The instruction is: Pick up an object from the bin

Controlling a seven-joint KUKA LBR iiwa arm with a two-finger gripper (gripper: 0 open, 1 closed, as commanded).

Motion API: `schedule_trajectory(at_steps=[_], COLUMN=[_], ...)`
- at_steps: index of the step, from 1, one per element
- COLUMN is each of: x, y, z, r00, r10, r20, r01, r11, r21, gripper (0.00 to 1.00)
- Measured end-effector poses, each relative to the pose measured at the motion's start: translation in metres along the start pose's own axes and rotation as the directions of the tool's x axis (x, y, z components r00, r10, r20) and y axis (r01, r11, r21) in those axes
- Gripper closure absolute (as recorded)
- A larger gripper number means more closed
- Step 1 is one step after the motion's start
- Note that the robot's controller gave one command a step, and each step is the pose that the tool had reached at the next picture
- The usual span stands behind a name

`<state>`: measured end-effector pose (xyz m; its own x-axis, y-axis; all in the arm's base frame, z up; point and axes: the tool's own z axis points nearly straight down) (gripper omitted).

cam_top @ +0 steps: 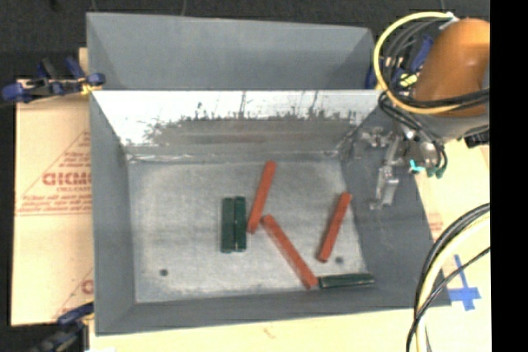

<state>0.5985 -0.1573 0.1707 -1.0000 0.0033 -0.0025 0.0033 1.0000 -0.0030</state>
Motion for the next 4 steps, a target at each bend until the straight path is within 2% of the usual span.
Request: schedule_trajectory(at_steps=[1, 2, 3, 4], x=[0.026, 0.071, 0.07, 0.042], y=[0.042, 0.038, 0.038, 0.003], z=[0.086, 0.099, 0.099, 0.05], r00=[0.917, 0.752, 0.75, 0.353], r10=[-0.4, -0.659, -0.662, -0.935], r20=[-0.001, 0.002, 0.003, 0.002], r01=[0.4, 0.659, 0.662, 0.935], r11=[0.917, 0.752, 0.75, 0.353], r21=[-0.003, 0.002, 0.003, 0.002], gripper=[0.0, 0.0, 1.0, 1.0])
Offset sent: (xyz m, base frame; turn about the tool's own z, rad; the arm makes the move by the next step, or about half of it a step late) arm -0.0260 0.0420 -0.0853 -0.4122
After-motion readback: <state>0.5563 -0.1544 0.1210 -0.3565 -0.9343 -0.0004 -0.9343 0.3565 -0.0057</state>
